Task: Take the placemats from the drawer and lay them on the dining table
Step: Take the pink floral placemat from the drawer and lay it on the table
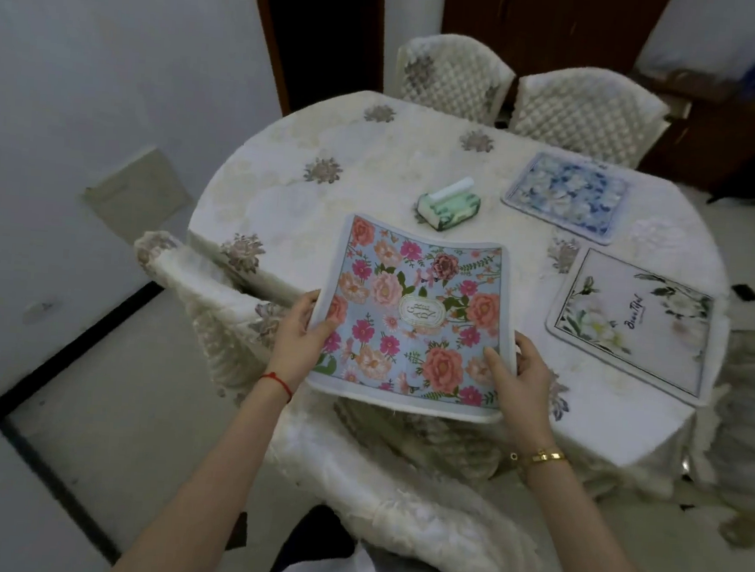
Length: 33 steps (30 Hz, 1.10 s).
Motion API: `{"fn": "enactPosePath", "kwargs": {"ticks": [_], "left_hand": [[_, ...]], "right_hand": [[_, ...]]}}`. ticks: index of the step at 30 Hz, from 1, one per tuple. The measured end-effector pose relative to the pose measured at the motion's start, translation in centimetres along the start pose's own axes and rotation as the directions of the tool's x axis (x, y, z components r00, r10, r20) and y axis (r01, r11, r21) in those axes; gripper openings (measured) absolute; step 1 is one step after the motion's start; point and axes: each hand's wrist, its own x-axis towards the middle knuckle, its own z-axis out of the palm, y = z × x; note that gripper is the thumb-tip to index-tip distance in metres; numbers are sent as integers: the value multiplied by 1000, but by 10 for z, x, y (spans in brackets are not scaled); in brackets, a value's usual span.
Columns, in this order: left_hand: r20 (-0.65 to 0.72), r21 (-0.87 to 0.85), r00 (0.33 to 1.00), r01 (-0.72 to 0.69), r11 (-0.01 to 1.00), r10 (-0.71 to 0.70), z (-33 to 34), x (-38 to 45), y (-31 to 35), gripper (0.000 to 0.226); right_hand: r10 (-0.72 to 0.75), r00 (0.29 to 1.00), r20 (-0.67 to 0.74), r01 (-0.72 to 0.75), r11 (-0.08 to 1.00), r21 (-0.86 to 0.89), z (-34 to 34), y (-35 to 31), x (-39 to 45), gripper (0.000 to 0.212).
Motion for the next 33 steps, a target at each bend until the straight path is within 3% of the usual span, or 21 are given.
{"fn": "enactPosePath", "kwargs": {"ticks": [12, 20, 23, 27, 33], "left_hand": [[302, 175, 952, -9, 984, -45, 91, 178, -32, 32], [401, 284, 912, -36, 958, -85, 135, 244, -72, 28], [405, 298, 909, -29, 954, -99, 141, 248, -86, 31], [373, 264, 919, 26, 964, -127, 138, 248, -102, 45], [354, 249, 926, 43, 967, -132, 135, 247, -109, 53]], "right_hand": [[182, 933, -311, -239, 958, -158, 7, 39, 112, 30], [264, 880, -395, -354, 919, -174, 21, 83, 151, 35], [290, 859, -422, -384, 910, -157, 20, 101, 151, 41], [297, 847, -441, -394, 908, -144, 17, 112, 149, 33], [320, 835, -448, -432, 885, -172, 12, 122, 150, 46]]}}
